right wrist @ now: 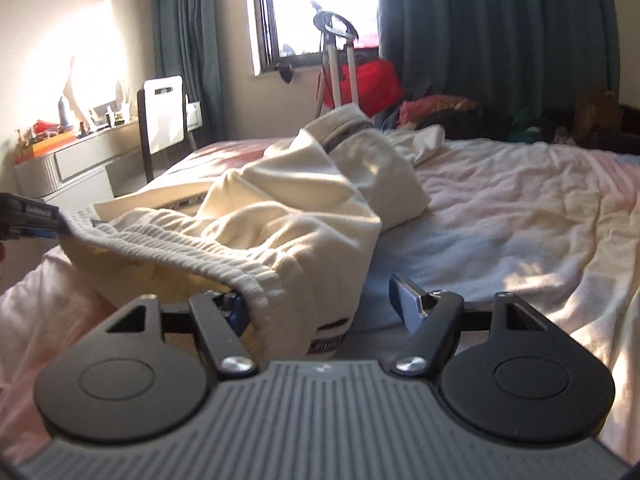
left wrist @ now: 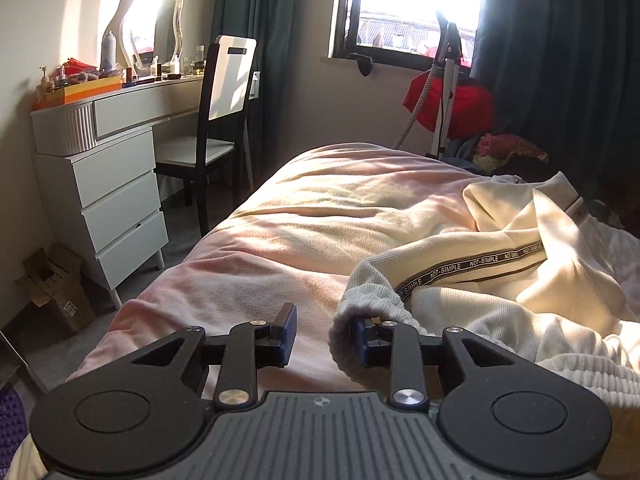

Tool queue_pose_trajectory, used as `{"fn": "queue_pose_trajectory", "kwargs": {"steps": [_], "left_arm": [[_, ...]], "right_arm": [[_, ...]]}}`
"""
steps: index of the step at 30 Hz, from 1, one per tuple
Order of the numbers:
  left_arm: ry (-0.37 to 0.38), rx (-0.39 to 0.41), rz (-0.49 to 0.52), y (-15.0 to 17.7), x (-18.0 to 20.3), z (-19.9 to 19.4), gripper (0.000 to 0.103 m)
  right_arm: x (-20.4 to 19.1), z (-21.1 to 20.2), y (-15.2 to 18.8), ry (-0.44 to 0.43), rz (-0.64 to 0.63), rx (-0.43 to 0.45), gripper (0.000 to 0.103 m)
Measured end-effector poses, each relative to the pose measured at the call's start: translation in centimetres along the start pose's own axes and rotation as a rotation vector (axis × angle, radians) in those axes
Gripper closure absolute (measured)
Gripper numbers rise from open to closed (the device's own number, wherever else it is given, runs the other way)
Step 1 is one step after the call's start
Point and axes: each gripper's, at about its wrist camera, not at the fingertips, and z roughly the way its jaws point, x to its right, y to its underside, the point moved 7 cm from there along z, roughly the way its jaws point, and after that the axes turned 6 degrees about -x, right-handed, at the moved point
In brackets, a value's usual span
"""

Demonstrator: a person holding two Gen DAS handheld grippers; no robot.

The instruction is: Fold clothes

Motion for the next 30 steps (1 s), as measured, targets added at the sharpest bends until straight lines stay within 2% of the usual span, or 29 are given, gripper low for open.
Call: {"fn": "queue_pose_trajectory", "kwargs": {"steps": [2,5,7,8,10,12,17,20,24,27,30], "left_arm": [[-0.01,0.009,0.017,-0.1,0.2,-0.2,0.07],[-0.004,-0.017,-0.011,0.1,-0.1,0.2,0.069],[-0.002,-0.025,-0.009,0.3,0.0,0.1,0.068],[0.003,-0.026,-0.004,0.4,0.0,0.1,0.067],[0.018,-0.025,0.004,0.5,0.2,-0.1,0.067],[0.037,-0.018,0.003,0.5,0.3,-0.4,0.067],[0.088,-0.001,-0.048,0.1,0.2,-1.4,0.066],[0.085,-0.023,-0.071,0.2,-0.2,-1.2,0.066],[0.04,-0.109,-0.061,1.5,-0.8,0.3,0.064],[0.033,-0.138,-0.057,2.0,-1.2,0.7,0.061],[0.053,-0.143,-0.054,2.1,-1.2,0.2,0.061]], "right_arm": [[-0.4,0.3,0.1,0.018,-0.037,0.026,0.032],[-0.5,2.5,1.1,0.024,-0.048,-0.073,0.049],[-0.5,2.8,1.4,0.046,-0.071,-0.104,0.066],[-0.6,2.6,1.3,0.055,-0.08,-0.103,0.068],[-0.7,1.6,0.4,0.071,-0.11,-0.085,0.079],[-1.1,0.1,-0.7,0.09,-0.145,-0.042,0.083],[-2.4,-2.9,-2.4,0.181,-0.324,0.084,0.083],[-2.8,-1.4,-0.8,0.191,-0.401,0.018,0.083],[-2.6,0.9,1.5,0.057,-0.327,-0.156,0.081],[-3.0,0.5,1.6,0.057,-0.36,-0.172,0.077],[-2.8,-0.3,1.7,-0.002,-0.349,-0.212,0.07]]}}
